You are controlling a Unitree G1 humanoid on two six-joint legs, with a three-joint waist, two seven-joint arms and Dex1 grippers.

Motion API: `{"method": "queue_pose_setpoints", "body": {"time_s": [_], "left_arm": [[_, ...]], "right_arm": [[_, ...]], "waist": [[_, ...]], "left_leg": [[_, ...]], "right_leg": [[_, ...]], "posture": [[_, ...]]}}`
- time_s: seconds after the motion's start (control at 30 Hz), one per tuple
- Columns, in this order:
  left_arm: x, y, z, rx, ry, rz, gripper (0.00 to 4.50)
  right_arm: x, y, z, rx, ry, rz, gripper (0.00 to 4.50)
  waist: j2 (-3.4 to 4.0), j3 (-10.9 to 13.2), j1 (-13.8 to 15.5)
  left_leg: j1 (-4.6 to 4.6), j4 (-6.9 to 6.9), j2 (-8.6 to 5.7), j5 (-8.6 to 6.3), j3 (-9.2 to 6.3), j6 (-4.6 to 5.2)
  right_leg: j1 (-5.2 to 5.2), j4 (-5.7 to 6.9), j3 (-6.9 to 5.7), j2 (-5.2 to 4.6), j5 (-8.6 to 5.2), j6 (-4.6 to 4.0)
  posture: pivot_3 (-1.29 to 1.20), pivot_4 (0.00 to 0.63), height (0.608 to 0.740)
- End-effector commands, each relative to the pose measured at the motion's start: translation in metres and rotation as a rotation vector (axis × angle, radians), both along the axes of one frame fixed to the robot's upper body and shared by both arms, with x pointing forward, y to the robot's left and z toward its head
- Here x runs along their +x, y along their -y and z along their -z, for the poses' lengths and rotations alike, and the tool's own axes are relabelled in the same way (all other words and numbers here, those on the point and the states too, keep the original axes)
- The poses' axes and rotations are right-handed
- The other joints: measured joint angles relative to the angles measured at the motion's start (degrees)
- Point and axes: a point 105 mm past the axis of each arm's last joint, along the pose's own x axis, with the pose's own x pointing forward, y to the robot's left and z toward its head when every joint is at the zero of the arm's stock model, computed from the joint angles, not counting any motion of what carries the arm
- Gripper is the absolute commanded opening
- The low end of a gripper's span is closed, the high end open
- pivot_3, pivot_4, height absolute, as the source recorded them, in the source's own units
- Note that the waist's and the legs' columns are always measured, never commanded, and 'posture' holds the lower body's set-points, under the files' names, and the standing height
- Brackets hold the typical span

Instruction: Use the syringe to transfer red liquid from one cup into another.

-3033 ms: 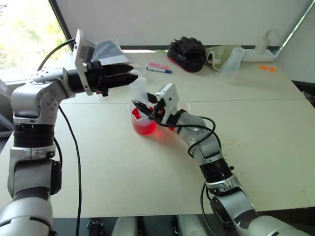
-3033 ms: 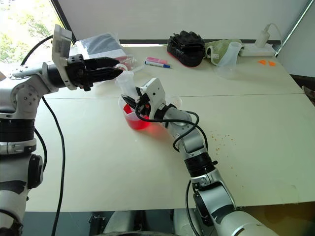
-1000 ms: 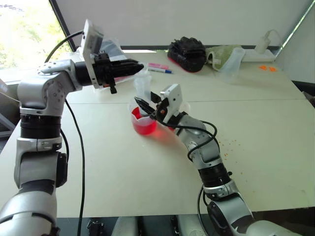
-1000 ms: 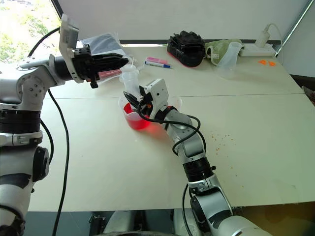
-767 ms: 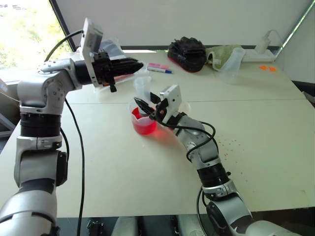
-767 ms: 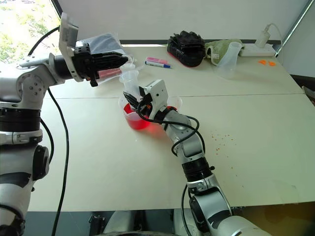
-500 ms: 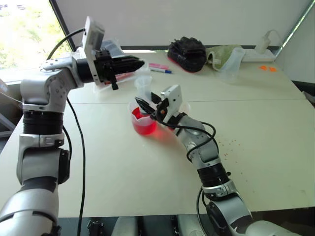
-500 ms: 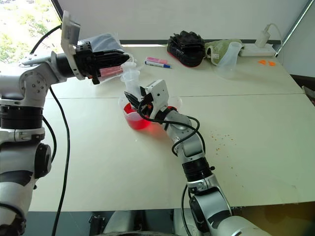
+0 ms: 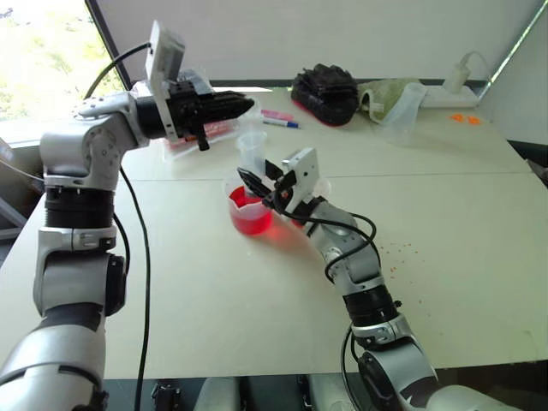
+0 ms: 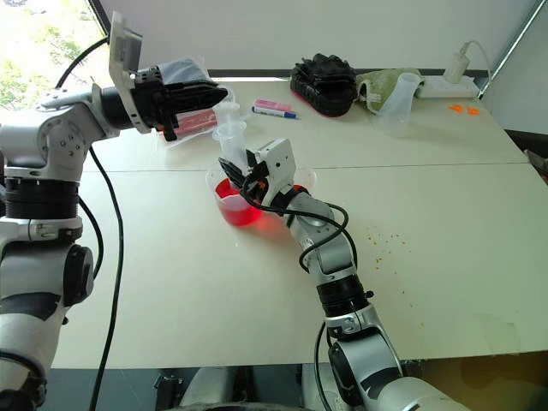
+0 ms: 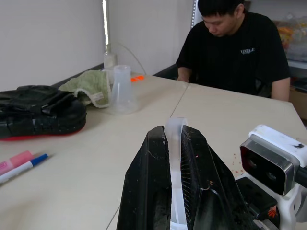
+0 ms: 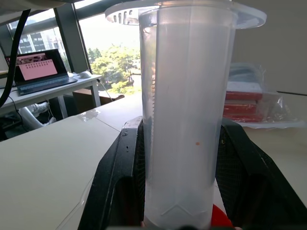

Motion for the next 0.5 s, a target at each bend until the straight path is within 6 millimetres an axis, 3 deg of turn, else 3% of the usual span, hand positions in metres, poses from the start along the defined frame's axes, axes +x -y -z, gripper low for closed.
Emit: {"method": "queue_pose_setpoints", "body": {"time_s": [0.03,0.37,0.5], "left_arm": [[-0.013,-0.004,-0.060,-0.091,0.220,-0.052,0.04],[-0.023,0.006,-0.042,-0.037,0.168,0.016,0.04],[-0.028,0.007,-0.040,-0.051,0.144,0.051,1.58]], "right_arm": [[-0.021,-0.032,0.012,-0.063,-0.007,-0.140,1.38],[-0.019,-0.032,0.005,-0.050,0.025,-0.129,1.38],[-0.020,-0.031,0.000,-0.058,0.069,-0.124,1.38]], "waist": [[0.00,0.00,0.01],[0.00,0.00,0.03],[0.00,0.00,-0.03]], "left_leg": [[0.00,0.00,0.00,0.00,0.00,0.00],[0.00,0.00,0.00,0.00,0.00,0.00],[0.00,0.00,0.00,0.00,0.00,0.00]], "right_leg": [[0.00,0.00,0.00,0.00,0.00,0.00],[0.00,0.00,0.00,0.00,0.00,0.00],[0.00,0.00,0.00,0.00,0.00,0.00]], "posture": [[0.00,0.150,0.711],[0.00,0.150,0.711],[0.00,0.150,0.711]]}}
